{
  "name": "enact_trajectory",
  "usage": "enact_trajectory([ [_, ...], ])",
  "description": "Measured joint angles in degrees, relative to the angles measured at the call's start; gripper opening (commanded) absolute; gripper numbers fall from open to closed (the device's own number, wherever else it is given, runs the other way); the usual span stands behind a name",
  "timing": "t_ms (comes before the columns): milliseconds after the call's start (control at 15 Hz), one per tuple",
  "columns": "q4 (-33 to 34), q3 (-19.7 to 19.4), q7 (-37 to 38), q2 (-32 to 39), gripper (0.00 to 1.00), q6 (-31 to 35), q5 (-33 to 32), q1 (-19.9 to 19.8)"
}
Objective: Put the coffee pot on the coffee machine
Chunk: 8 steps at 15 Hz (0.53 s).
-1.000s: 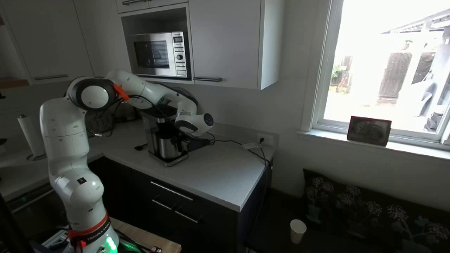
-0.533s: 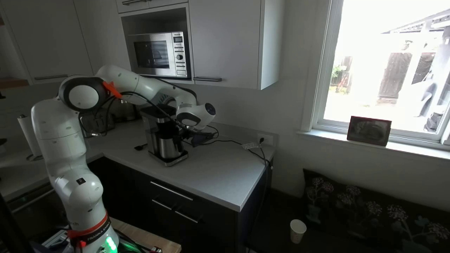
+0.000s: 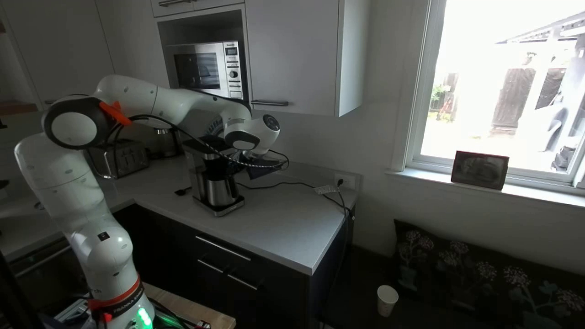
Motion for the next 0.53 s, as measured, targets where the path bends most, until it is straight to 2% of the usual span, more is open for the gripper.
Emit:
enact_trajectory([
  [533,-2.2,1.2,12.2,-6.5,1.00,1.0,-6.5,1.4],
])
